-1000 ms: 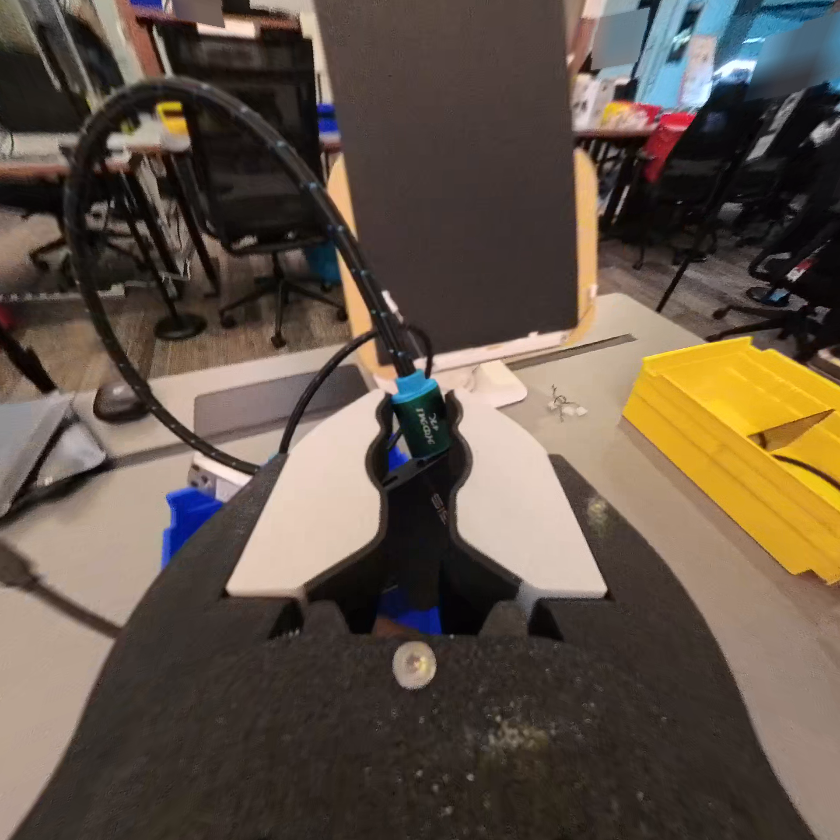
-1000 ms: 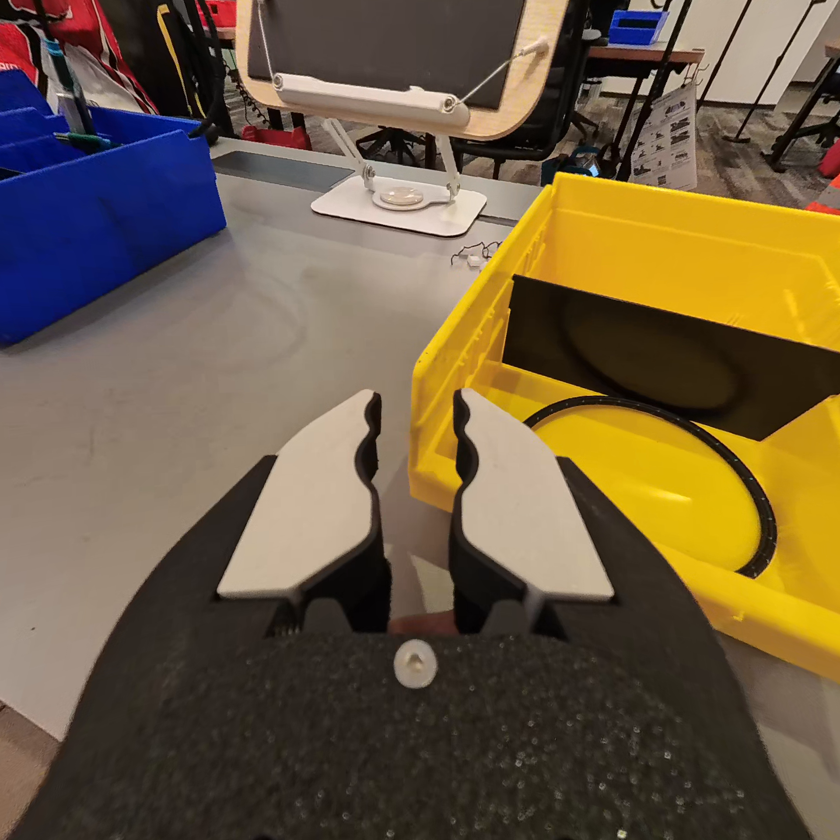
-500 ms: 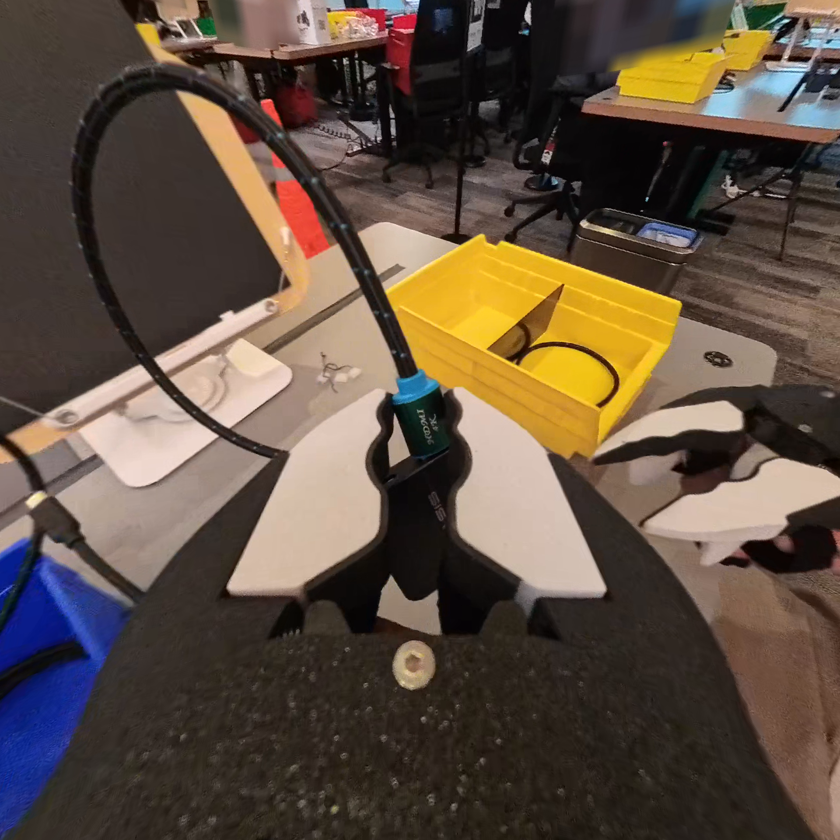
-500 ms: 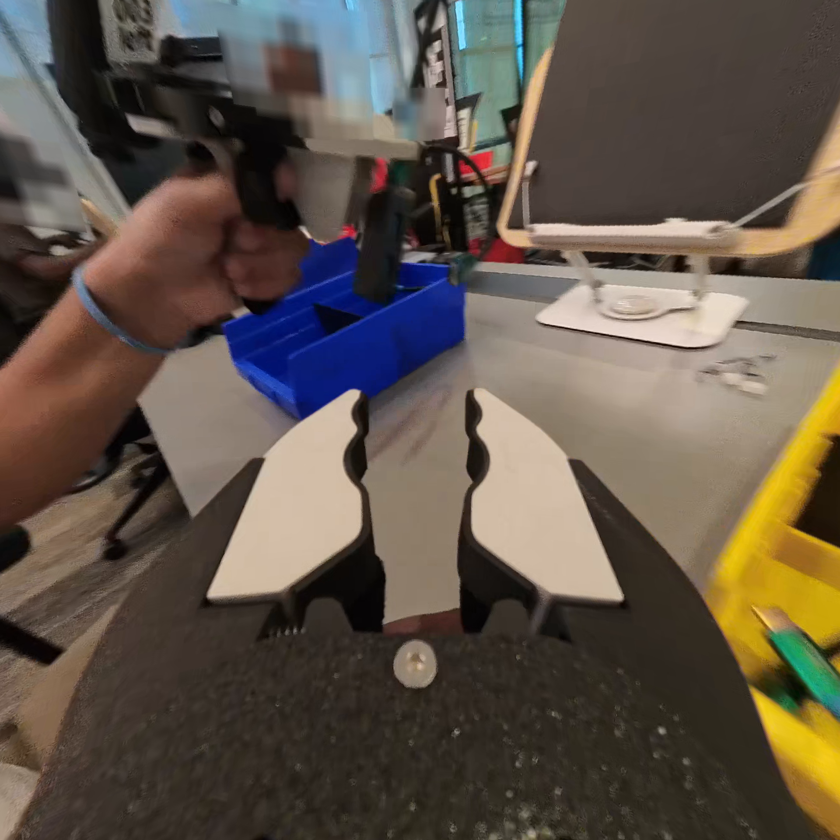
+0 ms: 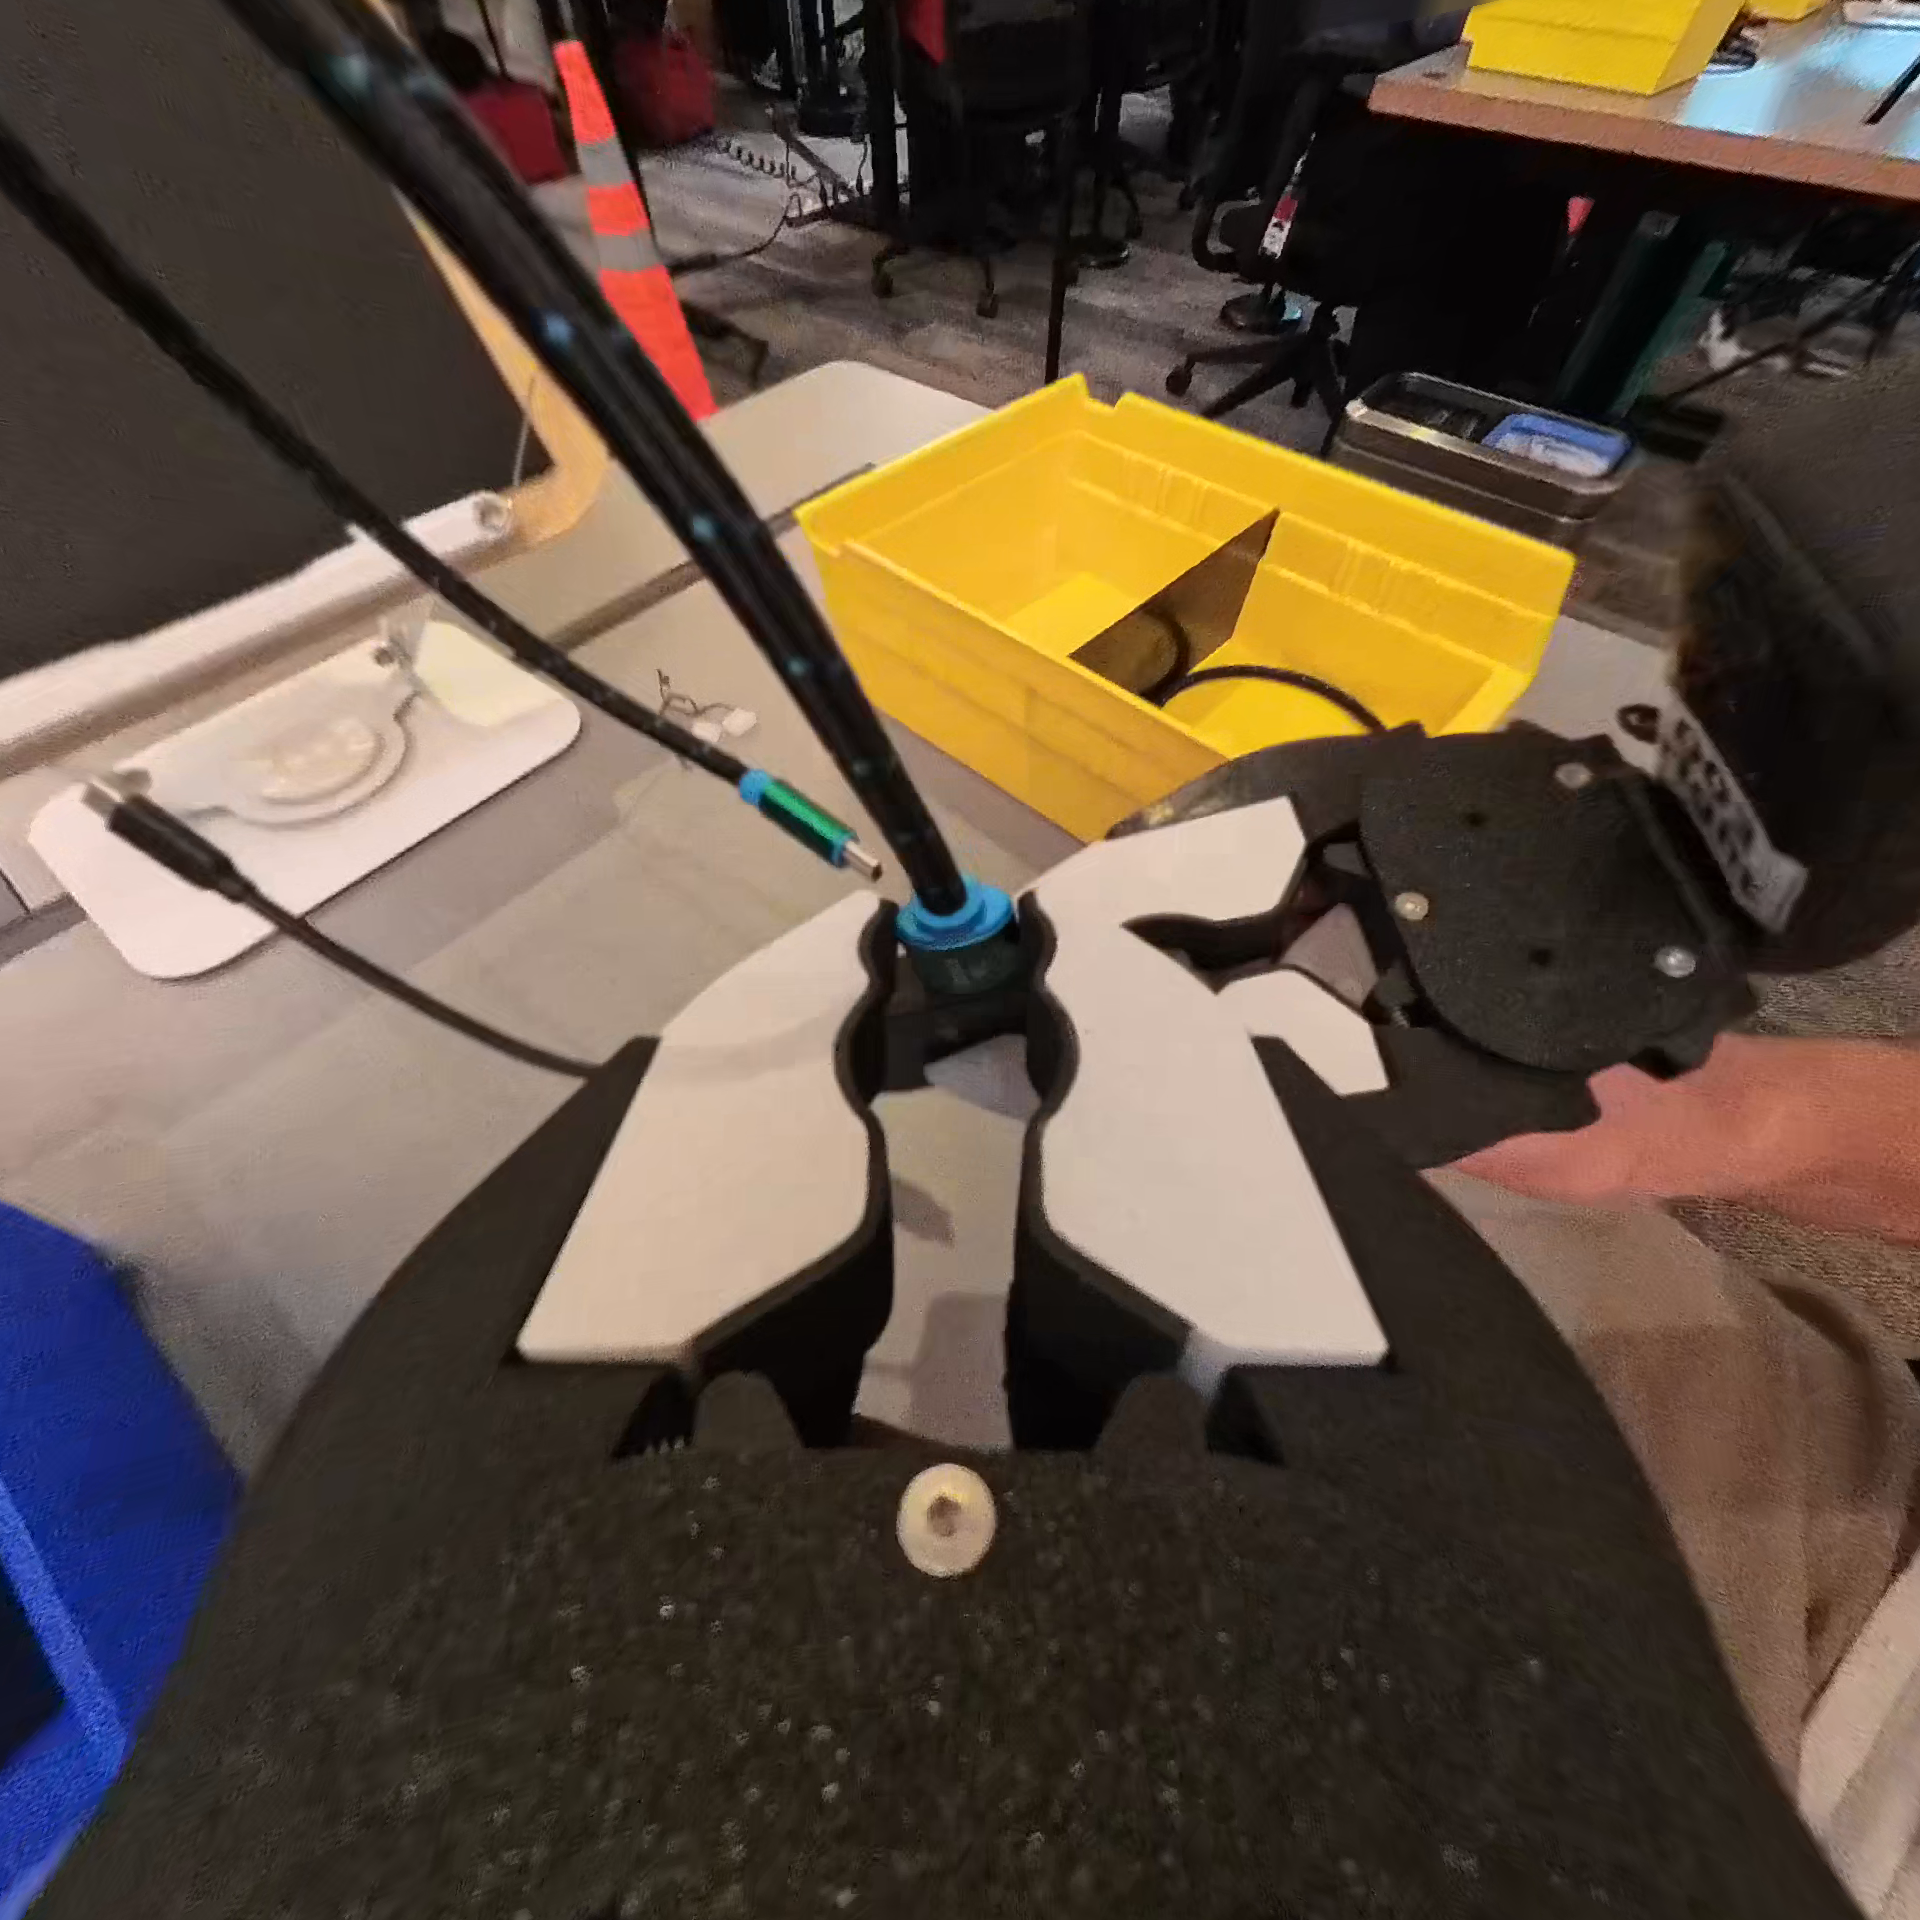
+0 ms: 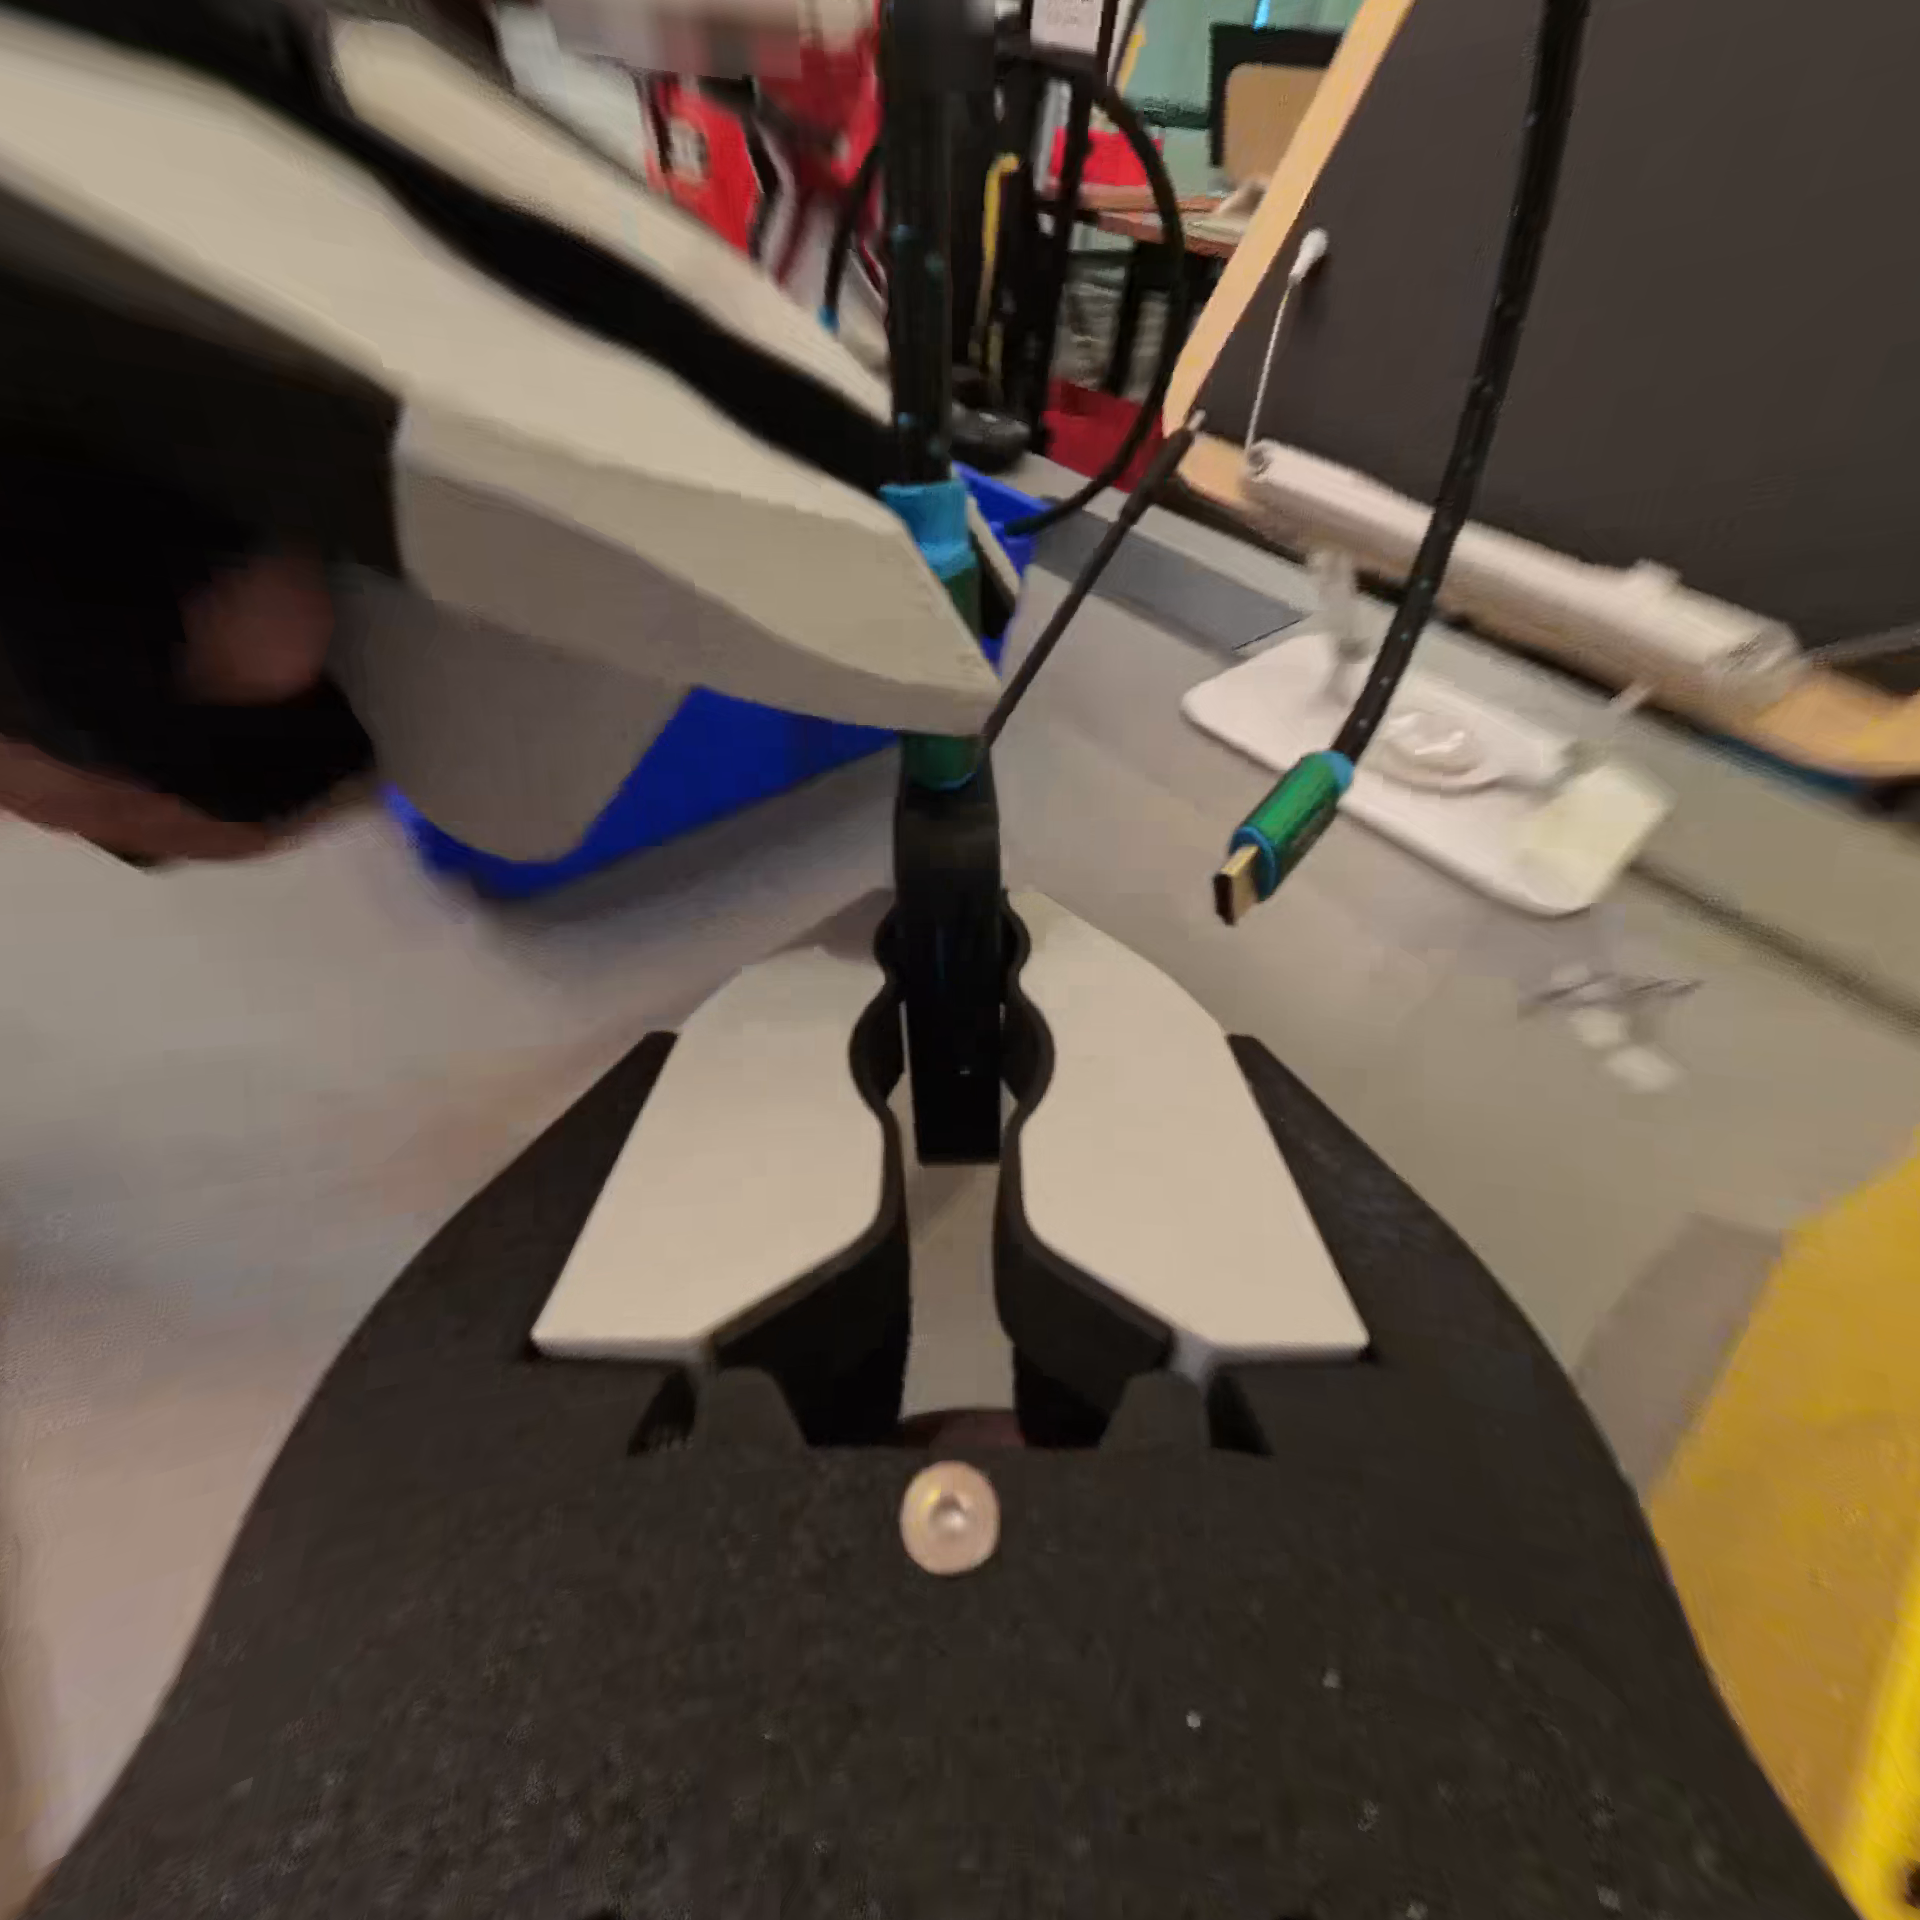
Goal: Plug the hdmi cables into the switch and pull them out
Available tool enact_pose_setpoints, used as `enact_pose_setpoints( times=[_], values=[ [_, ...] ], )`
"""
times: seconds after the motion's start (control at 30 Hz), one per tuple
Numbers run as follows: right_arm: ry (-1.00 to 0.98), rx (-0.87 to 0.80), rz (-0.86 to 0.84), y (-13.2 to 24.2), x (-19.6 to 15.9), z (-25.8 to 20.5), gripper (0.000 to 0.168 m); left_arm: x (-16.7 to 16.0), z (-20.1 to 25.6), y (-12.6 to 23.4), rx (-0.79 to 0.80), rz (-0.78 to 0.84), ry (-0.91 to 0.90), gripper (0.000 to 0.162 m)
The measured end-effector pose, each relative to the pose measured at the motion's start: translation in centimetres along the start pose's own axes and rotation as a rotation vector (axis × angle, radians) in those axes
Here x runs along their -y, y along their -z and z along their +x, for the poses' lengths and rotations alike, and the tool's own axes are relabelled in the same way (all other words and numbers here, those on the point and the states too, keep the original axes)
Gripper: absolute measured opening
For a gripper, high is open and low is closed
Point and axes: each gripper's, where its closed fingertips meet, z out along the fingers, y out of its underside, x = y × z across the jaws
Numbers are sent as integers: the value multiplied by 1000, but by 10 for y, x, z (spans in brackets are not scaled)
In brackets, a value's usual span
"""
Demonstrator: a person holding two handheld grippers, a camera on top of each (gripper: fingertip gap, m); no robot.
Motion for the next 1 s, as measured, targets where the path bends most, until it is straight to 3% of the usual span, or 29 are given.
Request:
enact_pose_setpoints(
  times=[0.1,0.37,0.5,1.0],
  values=[
    [309,-95,-35,-6,-12,-3,12,-26,-1,12,-15,-30,60,22],
    [742,-88,-77,-18,-44,-28,13,-90,1,28,-40,-115,123,21],
    [762,-16,-35,-21,-44,-45,13,-98,2,27,-62,-102,169,21],
    [851,7,9,-21,-39,-59,15,-102,6,39,62,-71,128,20]
  ],
)
